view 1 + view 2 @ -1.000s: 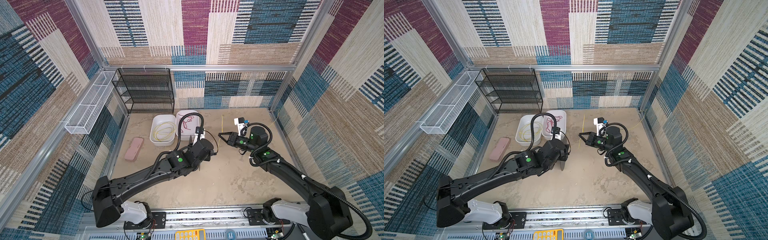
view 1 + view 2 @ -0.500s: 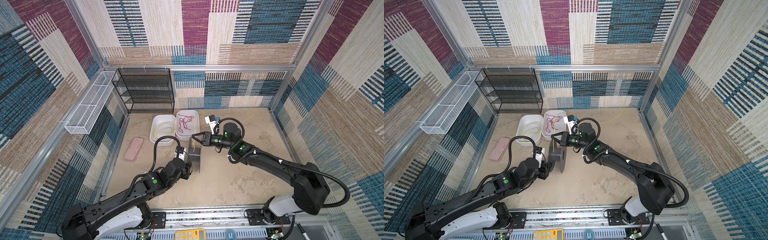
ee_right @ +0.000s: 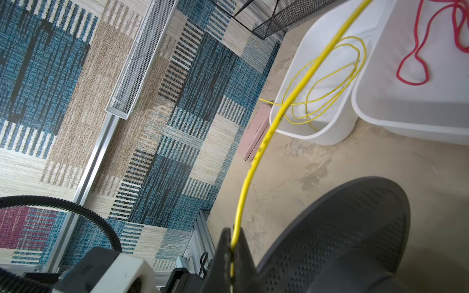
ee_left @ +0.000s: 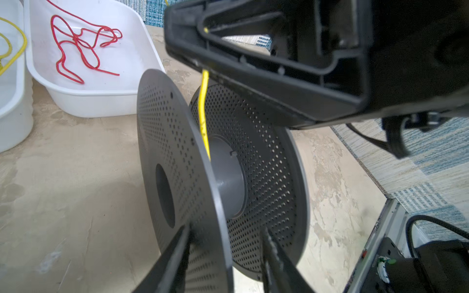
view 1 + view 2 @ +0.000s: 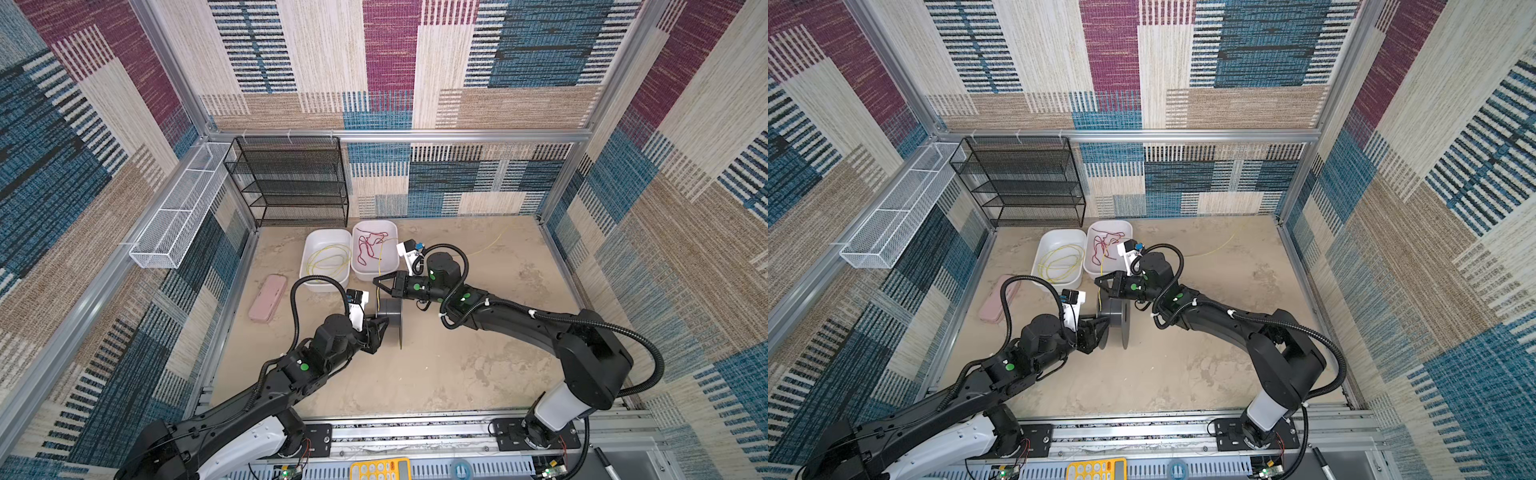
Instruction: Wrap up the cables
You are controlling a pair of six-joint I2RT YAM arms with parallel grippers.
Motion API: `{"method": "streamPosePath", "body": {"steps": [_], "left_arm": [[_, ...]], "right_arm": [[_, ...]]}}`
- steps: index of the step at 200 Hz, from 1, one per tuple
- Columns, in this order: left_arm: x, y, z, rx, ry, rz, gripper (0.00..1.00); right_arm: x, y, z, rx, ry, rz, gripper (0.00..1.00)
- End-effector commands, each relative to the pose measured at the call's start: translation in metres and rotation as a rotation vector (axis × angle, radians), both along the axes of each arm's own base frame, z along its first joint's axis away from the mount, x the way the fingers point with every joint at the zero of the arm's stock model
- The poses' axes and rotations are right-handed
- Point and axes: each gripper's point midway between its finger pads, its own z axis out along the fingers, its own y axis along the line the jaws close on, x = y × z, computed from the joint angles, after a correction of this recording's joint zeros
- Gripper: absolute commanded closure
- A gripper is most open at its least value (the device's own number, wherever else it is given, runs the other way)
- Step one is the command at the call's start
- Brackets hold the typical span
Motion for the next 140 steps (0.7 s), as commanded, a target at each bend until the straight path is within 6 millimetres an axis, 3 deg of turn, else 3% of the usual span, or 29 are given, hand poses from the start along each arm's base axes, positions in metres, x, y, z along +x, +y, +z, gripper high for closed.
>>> {"method": "streamPosePath", "body": {"steps": [1, 104, 140], "left_arm": [[0.009, -0.001, 0.014, -0.029, -0.063, 0.004, 0.53], [0.039, 0.001, 0.029, 0.005, -0.102, 0.077, 0.55], [0.044, 0.009, 0.024, 0.093, -0.052, 0.122, 0.63]], "right_arm": [[-0.001, 0.002, 0.008, 0.041, -0.020, 0.009, 1.00], [-0.012, -0.004, -0.001, 0.062, 0.013, 0.023, 1.00], [-0.014, -0.005, 0.000, 0.076, 0.017, 0.017, 1.00]]}}
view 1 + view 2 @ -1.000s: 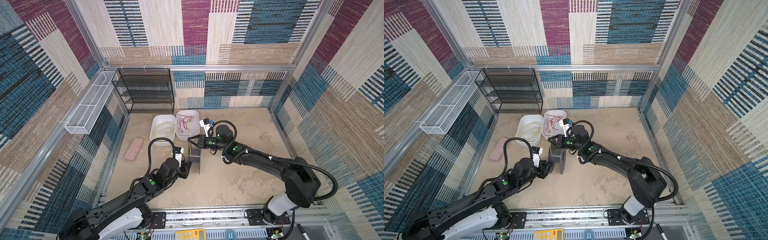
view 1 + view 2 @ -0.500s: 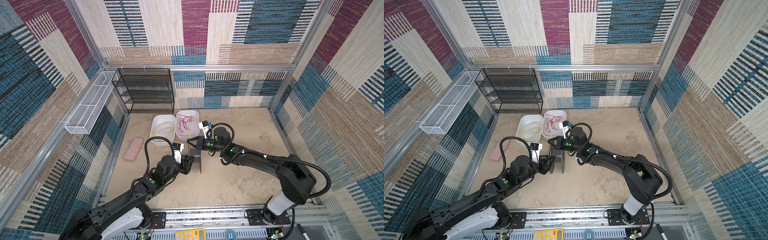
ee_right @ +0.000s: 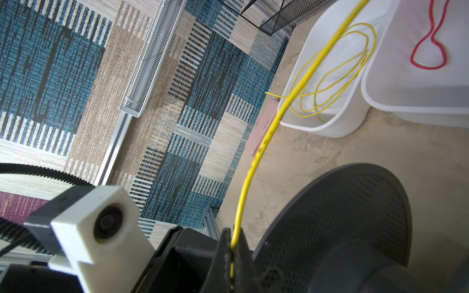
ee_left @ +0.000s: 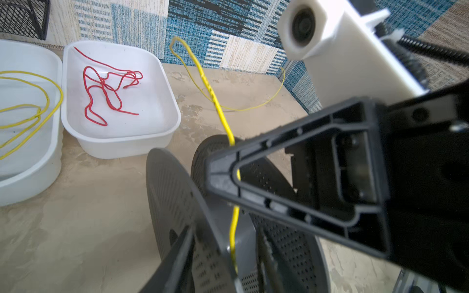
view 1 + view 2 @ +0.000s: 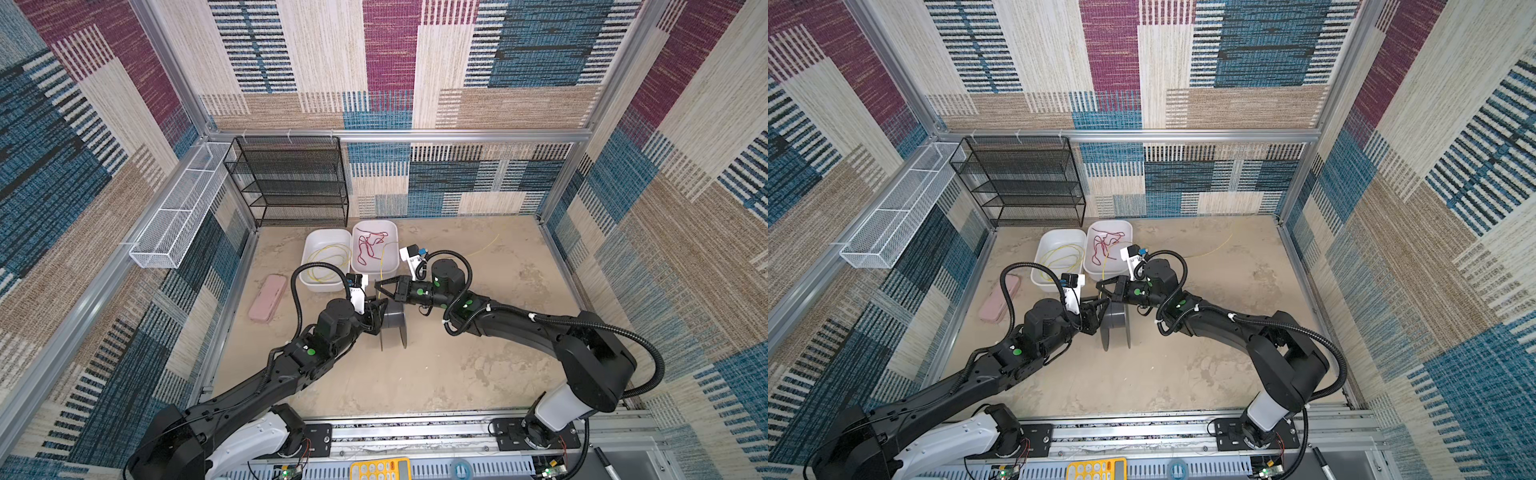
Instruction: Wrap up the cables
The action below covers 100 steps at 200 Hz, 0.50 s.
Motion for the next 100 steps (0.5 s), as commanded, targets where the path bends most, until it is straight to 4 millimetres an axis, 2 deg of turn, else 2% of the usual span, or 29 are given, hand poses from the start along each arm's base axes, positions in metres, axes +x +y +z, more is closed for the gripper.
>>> {"method": "streamPosePath", "body": {"steps": [1, 37, 100], "left_arm": [[0.004, 0.008, -0.005, 0.085, 0.019, 0.036, 0.63], [-0.002, 0.015, -0.011, 0.170, 0.130, 0.040, 0.64], [-0.020, 0.016, -0.014, 0.169, 0.274, 0.031, 0.58]], "right_arm": [[-0.002, -0.001, 0.004, 0.018, -0.003, 0.000, 1.00], [0.000, -0.001, 0.003, 0.019, -0.002, -0.011, 1.00], [0.004, -0.001, 0.000, 0.013, -0.002, -0.041, 1.00]]}}
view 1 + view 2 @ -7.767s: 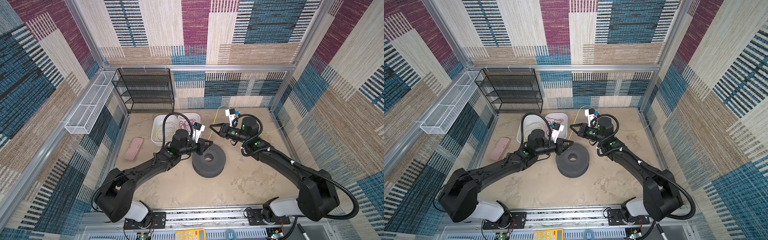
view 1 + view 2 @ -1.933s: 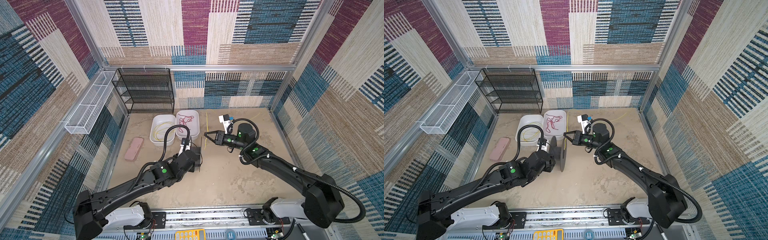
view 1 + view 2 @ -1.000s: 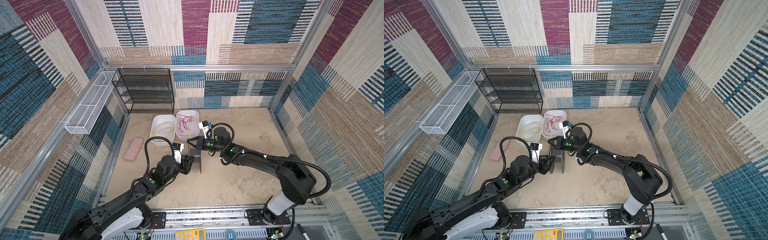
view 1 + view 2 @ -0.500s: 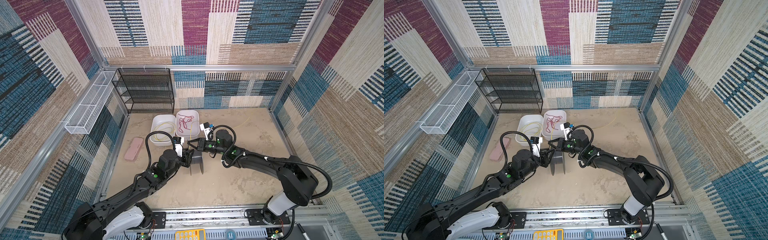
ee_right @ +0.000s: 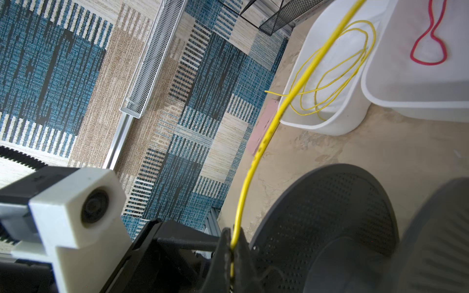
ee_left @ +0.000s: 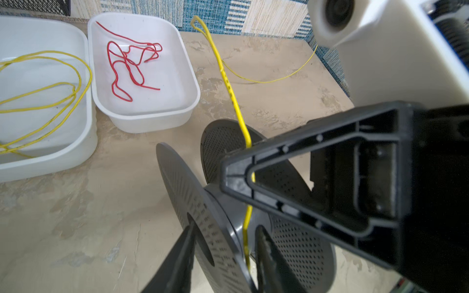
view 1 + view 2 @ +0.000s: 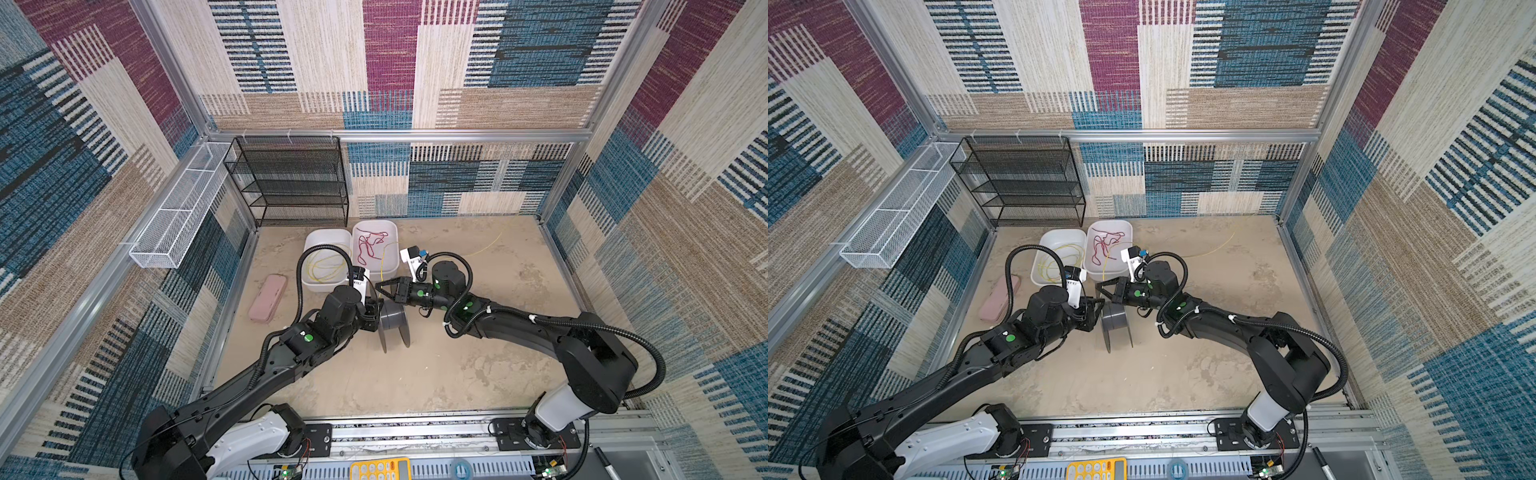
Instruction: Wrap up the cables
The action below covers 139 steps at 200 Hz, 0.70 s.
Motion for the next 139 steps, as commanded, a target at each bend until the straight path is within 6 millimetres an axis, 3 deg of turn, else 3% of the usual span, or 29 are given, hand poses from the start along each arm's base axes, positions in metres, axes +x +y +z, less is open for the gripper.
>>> {"method": "streamPosePath", "body": {"steps": [1, 56, 94, 139], "left_arm": [[-0.010, 0.005, -0.013, 0.023, 0.103, 0.021, 0.58], [-0.005, -0.008, -0.032, 0.055, 0.144, 0.006, 0.63], [0.001, -0.016, -0.019, 0.070, 0.020, -0.073, 0.68], [0.004, -0.019, -0.014, 0.130, -0.024, -0.130, 0.63]], "right_arm": [[0.004, 0.000, 0.001, 0.010, -0.008, -0.024, 1.00], [-0.001, -0.001, -0.001, 0.010, 0.003, -0.025, 1.00], [-0.004, -0.007, 0.004, 0.007, -0.008, -0.035, 1.00], [-0.003, -0.009, 0.001, -0.009, -0.007, -0.049, 1.00]]}}
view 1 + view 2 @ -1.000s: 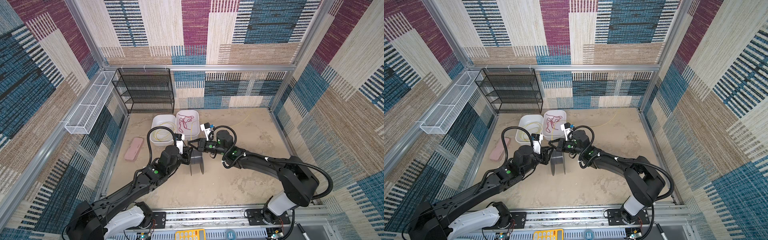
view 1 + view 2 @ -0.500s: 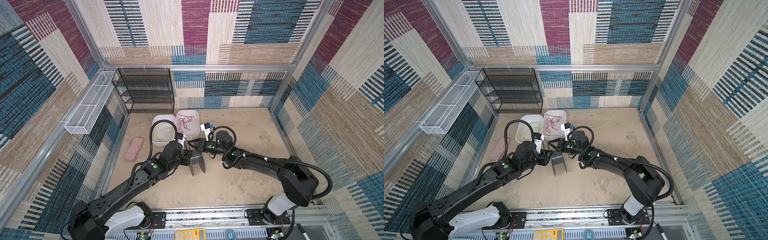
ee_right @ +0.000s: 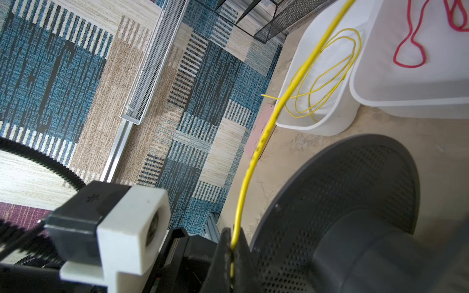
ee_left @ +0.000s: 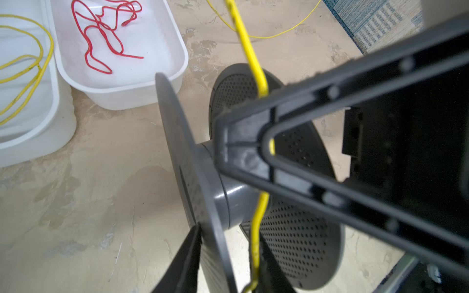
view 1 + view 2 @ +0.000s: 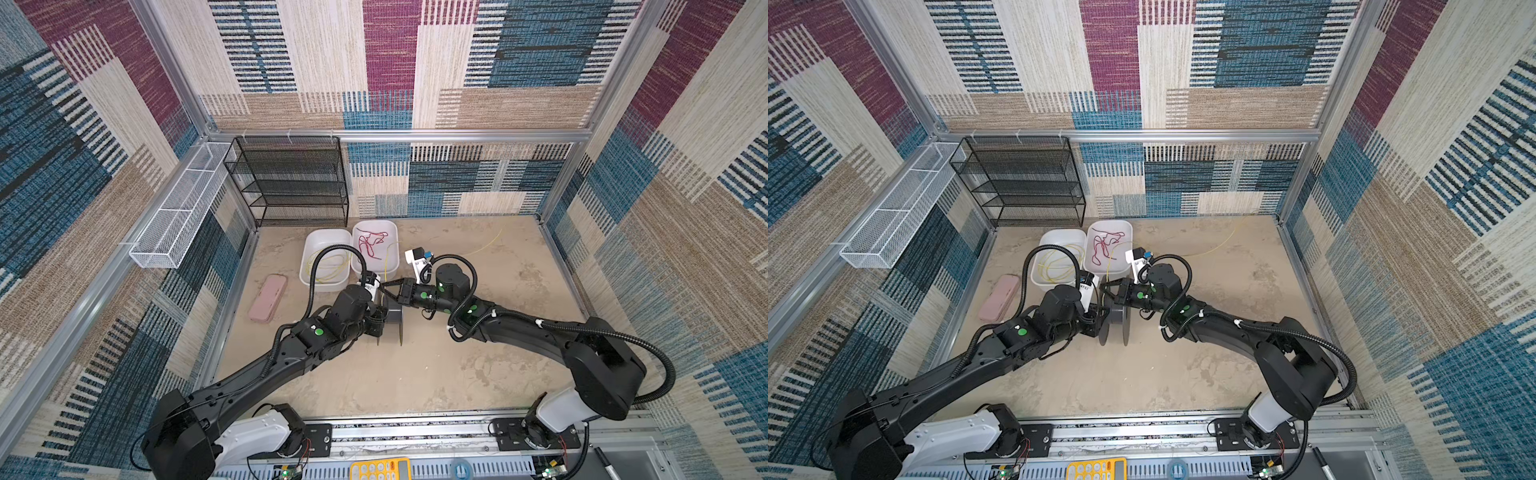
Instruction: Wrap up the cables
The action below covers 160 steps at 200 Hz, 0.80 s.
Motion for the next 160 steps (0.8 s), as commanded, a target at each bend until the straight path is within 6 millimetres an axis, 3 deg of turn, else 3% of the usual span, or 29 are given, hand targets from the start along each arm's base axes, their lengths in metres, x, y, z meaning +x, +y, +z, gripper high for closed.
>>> {"method": "streamPosePath", "body": {"steps": [1, 80, 160], "left_arm": [[0.006, -0.005, 0.012, 0.021, -0.070, -0.049, 0.63], [0.007, -0.003, -0.004, 0.041, -0.076, -0.085, 0.59], [0.011, -0.007, -0.010, 0.030, -0.071, -0.122, 0.69]], "right_arm": [[0.000, 0.000, -0.001, -0.010, -0.013, -0.002, 1.00], [-0.004, 0.001, -0.010, -0.006, 0.019, 0.004, 1.00], [-0.008, 0.005, -0.012, -0.002, 0.028, 0.018, 1.00]]}}
